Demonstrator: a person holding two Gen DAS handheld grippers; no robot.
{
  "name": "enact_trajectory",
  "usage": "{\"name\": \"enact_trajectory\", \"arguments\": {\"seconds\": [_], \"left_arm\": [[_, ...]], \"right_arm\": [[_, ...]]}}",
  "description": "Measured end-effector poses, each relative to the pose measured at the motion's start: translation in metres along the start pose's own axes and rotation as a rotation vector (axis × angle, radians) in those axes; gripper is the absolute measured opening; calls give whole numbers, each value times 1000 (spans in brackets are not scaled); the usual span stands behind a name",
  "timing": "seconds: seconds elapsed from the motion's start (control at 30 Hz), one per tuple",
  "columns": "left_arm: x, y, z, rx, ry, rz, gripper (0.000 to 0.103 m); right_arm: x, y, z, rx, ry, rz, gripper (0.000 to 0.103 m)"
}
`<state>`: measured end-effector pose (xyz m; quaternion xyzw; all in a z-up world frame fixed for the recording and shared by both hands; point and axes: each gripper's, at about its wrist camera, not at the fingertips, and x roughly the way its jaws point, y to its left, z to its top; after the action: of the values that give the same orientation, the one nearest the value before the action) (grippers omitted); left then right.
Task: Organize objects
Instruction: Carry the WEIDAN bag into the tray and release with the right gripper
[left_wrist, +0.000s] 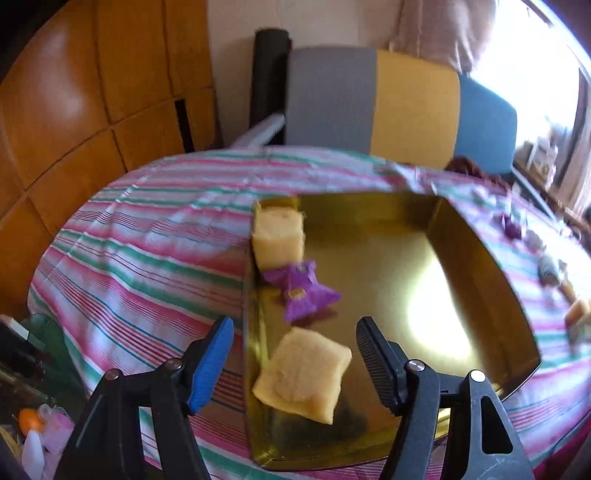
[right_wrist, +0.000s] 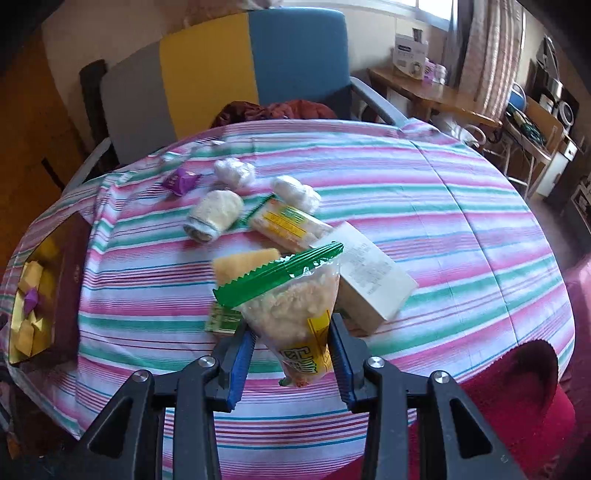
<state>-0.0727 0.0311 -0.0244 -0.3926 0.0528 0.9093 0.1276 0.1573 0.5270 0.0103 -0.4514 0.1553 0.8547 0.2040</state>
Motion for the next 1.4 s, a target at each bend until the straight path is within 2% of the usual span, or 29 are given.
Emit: {"name": "enact_trajectory", "arguments": {"seconds": [0.17, 0.3, 0.4, 0.57, 0.8, 0.9, 1.13, 1.27, 1.37, 1.4], "left_arm": [[-24, 25, 7, -84, -58, 6, 71], [-36, 42, 2, -120, -67, 16, 72], [-40, 54, -4, -151, -65, 24, 72], [-41, 69, -12, -179, -57, 26, 73], [-36, 81, -20, -206, -41, 12, 73], [-33, 85, -23, -219, -33, 9, 73], [-27, 90, -29, -236, -17, -4, 74], [-28, 91, -29, -242, -20, -6, 75], [-29, 92, -29, -245, -25, -4, 75], [-29, 92, -29, -246, -26, -2, 75]], "right_arm": [[-25, 108, 22, -210, -36, 155, 39], [-28, 215, 29, -386, -4, 295, 39], [-14, 292, 29, -493, 74, 372, 39], [34, 384, 14, -598, 269, 389, 39], [92, 436, 3, -602, 461, 334, 39], [99, 446, 1, -574, 503, 307, 39], [126, 454, -5, -452, 638, 334, 39], [127, 453, -8, -400, 642, 365, 39], [125, 450, -9, -371, 662, 435, 41], [122, 447, -8, -358, 639, 431, 41]]}}
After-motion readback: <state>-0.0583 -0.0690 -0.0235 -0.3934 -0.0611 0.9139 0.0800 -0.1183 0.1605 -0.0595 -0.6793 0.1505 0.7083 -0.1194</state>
